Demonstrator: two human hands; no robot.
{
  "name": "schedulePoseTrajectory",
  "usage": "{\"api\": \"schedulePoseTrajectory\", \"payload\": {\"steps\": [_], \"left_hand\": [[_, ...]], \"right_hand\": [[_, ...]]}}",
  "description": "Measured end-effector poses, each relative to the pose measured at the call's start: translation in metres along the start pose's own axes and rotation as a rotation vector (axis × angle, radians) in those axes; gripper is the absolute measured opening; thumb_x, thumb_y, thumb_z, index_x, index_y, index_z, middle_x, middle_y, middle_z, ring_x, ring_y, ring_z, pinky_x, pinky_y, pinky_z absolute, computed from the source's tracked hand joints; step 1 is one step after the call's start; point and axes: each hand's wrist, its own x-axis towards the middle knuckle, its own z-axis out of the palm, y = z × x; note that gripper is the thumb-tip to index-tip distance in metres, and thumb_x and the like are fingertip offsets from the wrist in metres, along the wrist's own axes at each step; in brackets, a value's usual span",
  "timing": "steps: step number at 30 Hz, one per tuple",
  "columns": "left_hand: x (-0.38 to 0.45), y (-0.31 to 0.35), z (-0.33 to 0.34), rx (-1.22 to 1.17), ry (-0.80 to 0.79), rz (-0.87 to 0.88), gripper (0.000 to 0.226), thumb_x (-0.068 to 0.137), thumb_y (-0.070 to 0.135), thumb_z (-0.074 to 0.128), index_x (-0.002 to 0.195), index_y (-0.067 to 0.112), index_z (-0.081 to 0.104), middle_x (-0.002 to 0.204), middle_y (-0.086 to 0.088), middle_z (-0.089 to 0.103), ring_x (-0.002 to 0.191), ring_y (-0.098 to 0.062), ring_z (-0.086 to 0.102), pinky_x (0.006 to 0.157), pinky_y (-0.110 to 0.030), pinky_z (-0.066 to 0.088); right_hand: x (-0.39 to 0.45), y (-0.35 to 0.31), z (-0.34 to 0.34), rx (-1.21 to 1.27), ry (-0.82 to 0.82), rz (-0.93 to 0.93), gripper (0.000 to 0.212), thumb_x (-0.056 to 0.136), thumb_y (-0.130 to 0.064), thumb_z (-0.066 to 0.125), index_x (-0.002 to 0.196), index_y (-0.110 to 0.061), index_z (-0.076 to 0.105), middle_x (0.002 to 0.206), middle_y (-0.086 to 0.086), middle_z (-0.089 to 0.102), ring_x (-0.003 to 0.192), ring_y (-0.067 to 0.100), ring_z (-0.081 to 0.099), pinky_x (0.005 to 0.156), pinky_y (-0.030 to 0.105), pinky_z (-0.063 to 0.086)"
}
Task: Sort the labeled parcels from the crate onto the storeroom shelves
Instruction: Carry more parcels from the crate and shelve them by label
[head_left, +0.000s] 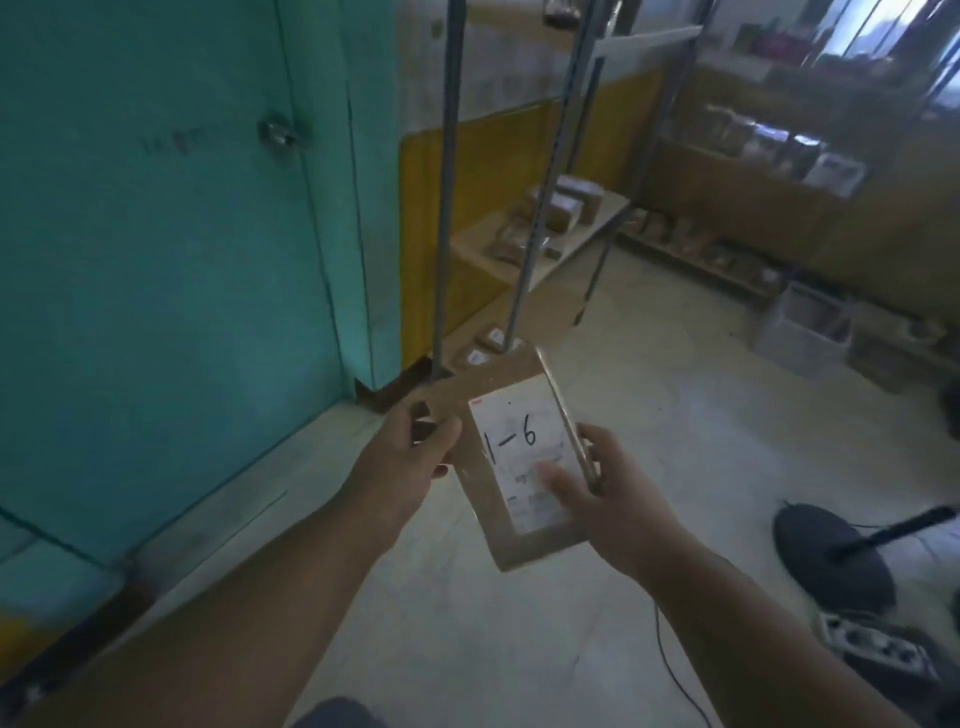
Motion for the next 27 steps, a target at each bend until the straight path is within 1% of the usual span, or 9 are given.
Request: {"api": "schedulePoseTrajectory", "payload": {"steps": [4,9,13,16,20,21,23,25,27], "left_hand": [[0.092,0.034,0.049,0.067,-0.066,0.066,0.022,0.096,0.042,0.058,0.116,0.032,0.059,0.112,0.006,0.073,0.097,-0.017,0.07,0.092,-0.044,0.055],[0.21,0.105,0.127,0.136,-0.189,0.164,0.017,0.095,0.05,0.057,0.11,0.044,0.055,0.109,0.009,0.072,0.097,-0.017,0.071,0.086,-0.05,0.059],[0.275,0.159,0.214,0.179,-0.315,0.248,0.019,0.094,0.052,0.058,0.111,0.045,0.056,0.11,0.016,0.068,0.105,-0.014,0.066,0.094,-0.049,0.055],[0.316,0.185,0.287,0.196,-0.351,0.354,0.028,0.098,0.041,0.056,0.125,0.034,0.054,0.114,0.015,0.065,0.108,-0.01,0.063,0.098,-0.044,0.052],[0.374,0.216,0.381,0.135,-0.359,0.401,0.025,0.1,0.033,0.056,0.124,0.029,0.055,0.118,0.01,0.067,0.11,-0.011,0.063,0.098,-0.047,0.052],[0.389,0.225,0.402,0.127,-0.351,0.409,0.026,0.1,0.035,0.055,0.125,0.028,0.055,0.119,0.009,0.067,0.111,-0.013,0.063,0.099,-0.047,0.052],[0.421,0.246,0.438,0.158,-0.308,0.423,0.032,0.099,0.042,0.053,0.129,0.029,0.053,0.12,0.01,0.067,0.111,-0.012,0.063,0.099,-0.047,0.052],[0.448,0.268,0.465,0.197,-0.25,0.428,0.037,0.098,0.05,0.05,0.13,0.032,0.052,0.119,0.013,0.067,0.109,-0.01,0.064,0.098,-0.045,0.053],[0.474,0.288,0.486,0.2,-0.168,0.433,0.036,0.097,0.052,0.049,0.128,0.034,0.052,0.116,0.016,0.067,0.105,-0.008,0.066,0.095,-0.044,0.055]], "right_hand": [[0.077,0.001,-0.044,0.113,0.064,0.002,0.041,0.095,-0.031,0.066,0.129,-0.031,0.044,0.101,-0.016,0.065,0.073,-0.012,0.067,0.053,0.011,0.05],[0.169,-0.01,-0.123,0.179,0.254,0.021,0.046,0.093,-0.032,0.068,0.132,-0.026,0.046,0.096,-0.013,0.067,0.08,0.0,0.072,0.067,0.028,0.061],[0.218,-0.01,-0.206,0.187,0.331,0.016,0.04,0.094,-0.036,0.066,0.127,-0.035,0.044,0.103,-0.011,0.068,0.084,0.003,0.073,0.071,0.031,0.062],[0.262,0.01,-0.266,0.175,0.436,-0.016,0.034,0.094,-0.036,0.065,0.121,-0.04,0.045,0.1,-0.013,0.069,0.083,-0.001,0.071,0.071,0.031,0.061],[0.333,0.032,-0.346,0.214,0.492,-0.058,0.037,0.079,-0.055,0.071,0.11,-0.05,0.051,0.102,-0.008,0.073,0.089,0.012,0.074,0.077,0.047,0.062],[0.353,0.036,-0.369,0.211,0.49,-0.082,0.036,0.078,-0.056,0.07,0.108,-0.05,0.052,0.103,-0.007,0.073,0.089,0.013,0.074,0.077,0.047,0.062],[0.394,0.036,-0.416,0.197,0.464,-0.129,0.029,0.089,-0.044,0.068,0.113,-0.044,0.052,0.108,-0.004,0.07,0.087,0.009,0.074,0.071,0.035,0.062],[0.433,0.03,-0.456,0.212,0.427,-0.167,0.031,0.095,-0.033,0.065,0.122,-0.035,0.05,0.109,-0.005,0.069,0.083,0.003,0.073,0.063,0.022,0.059],[0.473,0.022,-0.488,0.193,0.384,-0.194,0.035,0.096,-0.031,0.063,0.128,-0.03,0.048,0.109,-0.006,0.068,0.08,-0.003,0.071,0.058,0.015,0.055]]}}
